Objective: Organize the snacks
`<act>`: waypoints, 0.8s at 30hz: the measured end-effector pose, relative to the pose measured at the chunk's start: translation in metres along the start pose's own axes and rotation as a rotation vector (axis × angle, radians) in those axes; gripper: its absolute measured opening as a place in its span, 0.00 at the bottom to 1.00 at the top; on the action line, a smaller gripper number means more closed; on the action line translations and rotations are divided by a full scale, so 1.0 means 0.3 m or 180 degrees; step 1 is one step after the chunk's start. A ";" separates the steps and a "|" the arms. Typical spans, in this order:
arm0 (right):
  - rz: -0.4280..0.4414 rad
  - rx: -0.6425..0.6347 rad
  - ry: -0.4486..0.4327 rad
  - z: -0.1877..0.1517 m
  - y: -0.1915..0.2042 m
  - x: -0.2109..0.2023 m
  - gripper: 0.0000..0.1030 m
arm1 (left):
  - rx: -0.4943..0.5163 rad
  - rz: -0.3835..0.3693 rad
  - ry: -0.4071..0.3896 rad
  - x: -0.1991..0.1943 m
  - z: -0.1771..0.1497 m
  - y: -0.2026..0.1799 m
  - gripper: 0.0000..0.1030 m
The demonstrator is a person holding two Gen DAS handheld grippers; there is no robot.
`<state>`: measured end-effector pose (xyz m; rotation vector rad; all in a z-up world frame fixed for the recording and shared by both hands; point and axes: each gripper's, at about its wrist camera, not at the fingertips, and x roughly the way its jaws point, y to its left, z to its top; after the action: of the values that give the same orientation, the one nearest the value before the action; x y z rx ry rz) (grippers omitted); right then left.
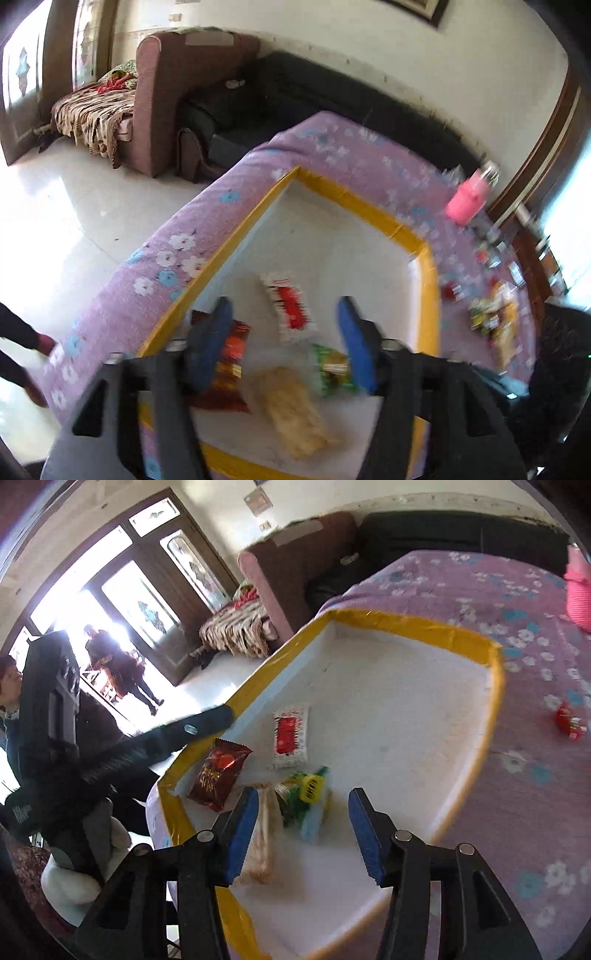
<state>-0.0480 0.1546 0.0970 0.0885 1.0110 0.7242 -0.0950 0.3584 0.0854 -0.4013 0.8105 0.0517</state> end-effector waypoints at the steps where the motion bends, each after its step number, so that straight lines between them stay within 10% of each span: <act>1: -0.0011 0.0019 -0.0049 -0.009 -0.021 -0.031 0.51 | -0.0032 -0.0089 -0.0029 -0.015 -0.005 -0.010 0.72; 10: -0.0524 0.0585 -0.0478 -0.100 -0.398 -0.356 0.52 | 0.0188 -0.0752 0.0182 -0.041 -0.131 -0.269 0.72; 19: -0.1466 0.1344 -0.0849 -0.204 -0.870 -0.649 0.60 | 0.0530 -0.0793 0.0346 0.000 -0.219 -0.437 0.72; 24: -0.1347 0.1498 -0.0774 -0.176 -0.989 -0.610 0.60 | 0.0528 -0.0771 0.0410 0.018 -0.246 -0.461 0.72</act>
<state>0.0026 -0.1942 0.0884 0.3513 0.9088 0.0772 -0.1154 0.2029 0.0816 -0.3456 0.8808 -0.2677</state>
